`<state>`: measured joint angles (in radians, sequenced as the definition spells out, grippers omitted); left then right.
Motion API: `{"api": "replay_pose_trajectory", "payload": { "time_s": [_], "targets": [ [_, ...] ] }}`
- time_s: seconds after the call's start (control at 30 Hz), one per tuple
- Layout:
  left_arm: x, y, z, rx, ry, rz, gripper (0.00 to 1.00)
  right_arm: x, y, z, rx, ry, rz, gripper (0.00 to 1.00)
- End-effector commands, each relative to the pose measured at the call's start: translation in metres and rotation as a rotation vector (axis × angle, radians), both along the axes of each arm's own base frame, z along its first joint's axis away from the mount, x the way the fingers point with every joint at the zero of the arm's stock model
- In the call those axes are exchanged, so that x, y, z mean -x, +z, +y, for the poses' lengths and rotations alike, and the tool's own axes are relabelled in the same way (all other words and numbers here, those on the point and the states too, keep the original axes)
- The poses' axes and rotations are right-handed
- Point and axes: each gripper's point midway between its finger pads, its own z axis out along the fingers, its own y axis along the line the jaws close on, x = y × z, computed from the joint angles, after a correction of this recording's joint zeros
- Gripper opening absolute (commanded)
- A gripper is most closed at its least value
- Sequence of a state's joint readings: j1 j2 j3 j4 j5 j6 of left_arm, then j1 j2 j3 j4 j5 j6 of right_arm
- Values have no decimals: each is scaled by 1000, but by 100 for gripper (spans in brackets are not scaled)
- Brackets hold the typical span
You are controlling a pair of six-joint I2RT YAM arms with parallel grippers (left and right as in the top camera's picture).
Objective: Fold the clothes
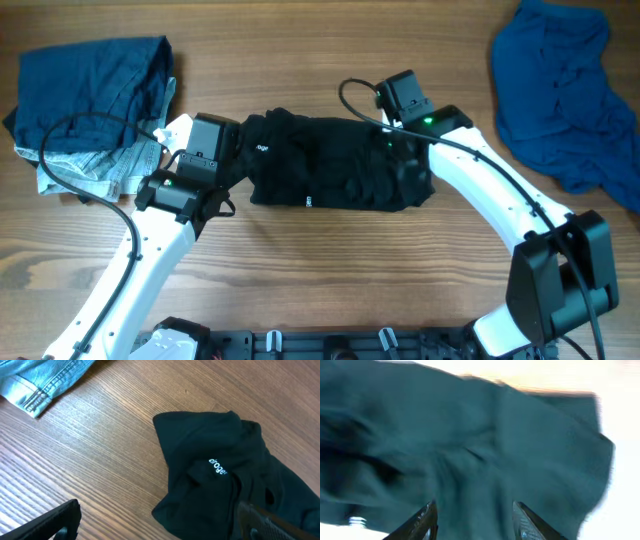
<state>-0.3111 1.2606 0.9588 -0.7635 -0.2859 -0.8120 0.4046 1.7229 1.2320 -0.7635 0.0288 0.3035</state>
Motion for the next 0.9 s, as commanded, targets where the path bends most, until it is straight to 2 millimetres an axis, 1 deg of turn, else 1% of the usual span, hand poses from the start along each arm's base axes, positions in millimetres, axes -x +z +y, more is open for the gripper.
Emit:
{"api": "replay_pose_trajectory", "payload": {
  "time_s": [0.0, 0.07, 0.13, 0.17, 0.2, 0.23, 0.37, 0.47, 0.53, 0.7, 0.77, 0.8, 0.87],
  "targets": [
    [-4, 4, 1, -6, -11, -7, 100, 3, -6, -25, 140, 10, 16, 49],
    [-3, 4, 1, -6, -11, -6, 100, 5, -14, -31, 178, 4, 37, 46],
    [-3, 4, 1, -7, -11, -3, 100, 7, -22, -31, 185, 3, 58, 43],
    [-2, 3, 1, -9, -11, 0, 100, 8, -25, -32, 188, 2, 67, 40],
    [-1, 3, 1, -10, -11, 4, 100, 11, -29, -34, 194, 3, 81, 34],
    [-1, 3, 1, -10, -11, 4, 100, 15, -32, -33, 194, 10, 91, 31],
    [-1, 3, 1, -10, -11, 3, 100, 17, -34, -33, 198, 16, 97, 31],
    [-1, 3, 1, -10, -11, 3, 100, 20, -36, -24, 155, 59, 115, 34],
    [-1, 3, 1, -10, -11, 4, 100, 20, -36, -20, 132, 74, 114, 34],
    [-1, 3, 1, -10, -11, 4, 100, 20, -38, -20, 135, 74, 119, 34],
    [-1, 3, 1, -10, -11, 4, 100, 20, -42, -20, 139, 75, 130, 33],
    [-1, 3, 1, -10, -11, 3, 100, 21, -47, -20, 143, 75, 141, 32],
    [-1, 3, 1, -10, -11, 3, 100, 19, -52, -20, 144, 73, 141, 23]
  ]
}}
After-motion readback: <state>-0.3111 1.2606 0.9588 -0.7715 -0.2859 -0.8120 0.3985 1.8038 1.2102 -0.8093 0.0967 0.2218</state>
